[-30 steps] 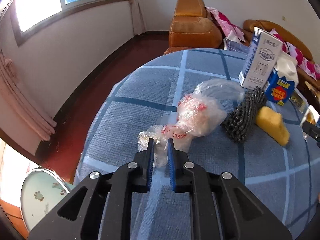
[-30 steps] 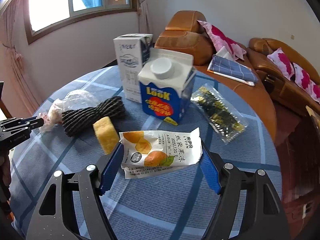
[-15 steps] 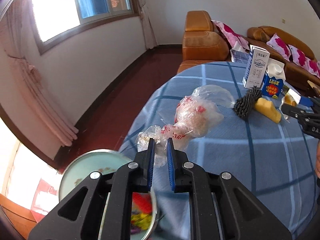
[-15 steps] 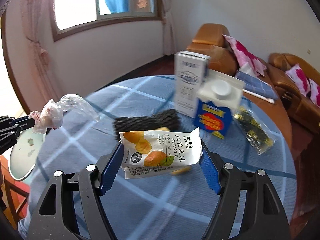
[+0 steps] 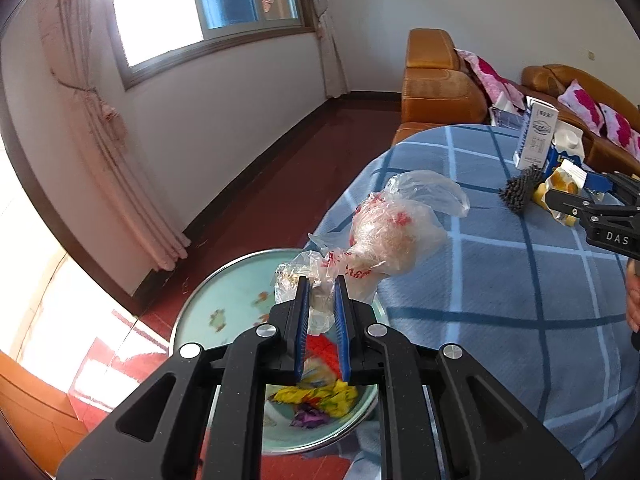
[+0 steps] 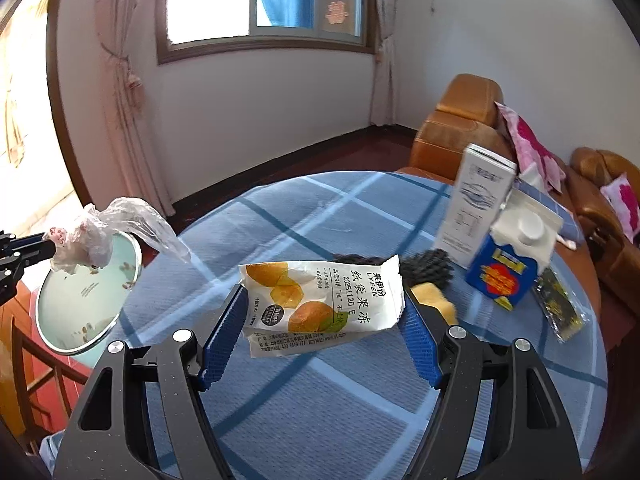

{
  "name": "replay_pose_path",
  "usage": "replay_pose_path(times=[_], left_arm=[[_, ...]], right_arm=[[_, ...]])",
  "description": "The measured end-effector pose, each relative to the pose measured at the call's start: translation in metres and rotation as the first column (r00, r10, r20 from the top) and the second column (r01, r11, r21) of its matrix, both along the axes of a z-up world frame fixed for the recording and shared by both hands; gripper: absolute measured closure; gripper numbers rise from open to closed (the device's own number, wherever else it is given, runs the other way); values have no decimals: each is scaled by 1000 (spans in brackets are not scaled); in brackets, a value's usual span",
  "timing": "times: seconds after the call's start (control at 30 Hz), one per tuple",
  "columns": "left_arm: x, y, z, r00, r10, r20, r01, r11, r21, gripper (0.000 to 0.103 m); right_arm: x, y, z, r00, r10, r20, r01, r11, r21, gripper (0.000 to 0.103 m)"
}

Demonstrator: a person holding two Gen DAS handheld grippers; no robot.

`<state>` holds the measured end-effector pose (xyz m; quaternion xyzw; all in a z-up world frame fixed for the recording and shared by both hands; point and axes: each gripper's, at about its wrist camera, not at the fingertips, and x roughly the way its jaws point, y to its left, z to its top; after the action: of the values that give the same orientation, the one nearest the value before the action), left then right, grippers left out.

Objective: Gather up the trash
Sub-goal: 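Carry the plastic bag and snack packet over the teal bin with both tools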

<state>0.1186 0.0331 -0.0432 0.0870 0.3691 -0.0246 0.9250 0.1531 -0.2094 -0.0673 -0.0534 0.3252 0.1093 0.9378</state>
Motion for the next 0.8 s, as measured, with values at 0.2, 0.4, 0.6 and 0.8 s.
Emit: replay_pose_path(times=[0.2, 0.4, 0.6, 0.8], left_arm=[[-10, 18, -2, 999, 35, -3, -35, 999, 5, 91], [-18, 31, -4, 998, 68, -6, -68, 998, 18, 91], [-22, 41, -6, 996, 90, -13, -90, 996, 29, 91], [-25, 51, -9, 993, 114, -19, -113, 993, 39, 91]], right_arm=[[2, 25, -1, 999, 46, 0, -46, 999, -11, 30], [3, 49, -1, 996, 93, 11, -93, 995, -28, 30], [6, 64, -5, 992, 123, 12, -123, 992, -40, 30], [7, 76, -11, 987, 161, 14, -160, 986, -54, 30]])
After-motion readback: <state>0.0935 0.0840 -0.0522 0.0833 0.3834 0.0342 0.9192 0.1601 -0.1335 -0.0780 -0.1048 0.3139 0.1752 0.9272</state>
